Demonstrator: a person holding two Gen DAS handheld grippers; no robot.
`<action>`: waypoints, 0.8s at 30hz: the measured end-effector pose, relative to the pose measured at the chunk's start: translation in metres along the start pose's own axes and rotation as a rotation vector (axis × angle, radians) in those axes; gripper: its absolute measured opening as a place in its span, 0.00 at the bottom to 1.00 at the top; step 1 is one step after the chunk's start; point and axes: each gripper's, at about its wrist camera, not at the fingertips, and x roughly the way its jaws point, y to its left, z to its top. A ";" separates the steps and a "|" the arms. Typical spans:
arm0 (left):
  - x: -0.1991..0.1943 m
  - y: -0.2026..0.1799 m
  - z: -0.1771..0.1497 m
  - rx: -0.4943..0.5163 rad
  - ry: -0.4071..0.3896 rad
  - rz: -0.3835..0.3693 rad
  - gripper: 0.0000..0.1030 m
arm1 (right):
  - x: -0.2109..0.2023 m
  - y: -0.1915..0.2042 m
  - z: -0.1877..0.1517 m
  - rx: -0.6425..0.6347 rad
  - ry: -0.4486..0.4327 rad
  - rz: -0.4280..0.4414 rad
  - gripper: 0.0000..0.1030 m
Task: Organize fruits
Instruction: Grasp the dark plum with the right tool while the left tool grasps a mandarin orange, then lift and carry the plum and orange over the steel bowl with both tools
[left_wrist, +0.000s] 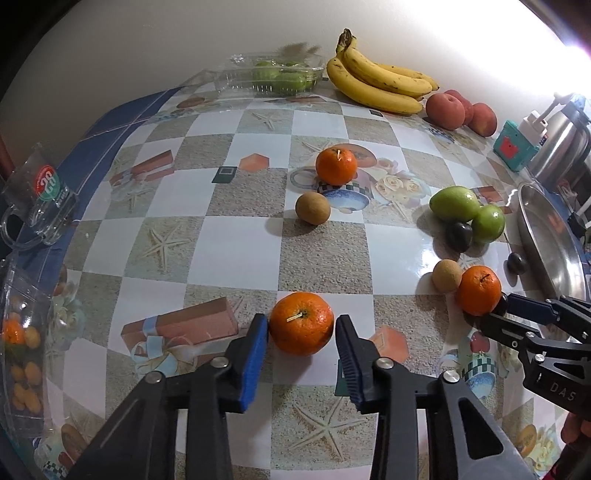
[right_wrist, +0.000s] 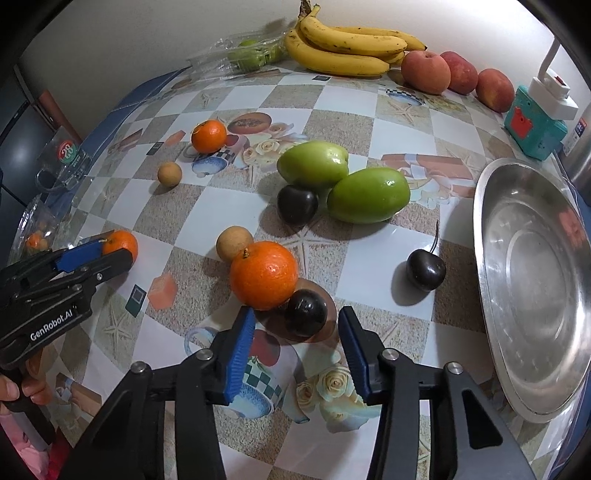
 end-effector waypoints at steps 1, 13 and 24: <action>0.000 0.000 0.000 0.000 0.001 -0.001 0.38 | 0.000 0.000 -0.001 0.000 0.002 -0.001 0.41; 0.000 0.000 0.000 0.000 0.000 -0.002 0.37 | -0.002 -0.003 -0.002 0.004 0.002 -0.005 0.31; 0.000 -0.001 0.000 0.001 0.002 -0.004 0.37 | -0.004 -0.003 -0.004 0.007 -0.001 -0.005 0.22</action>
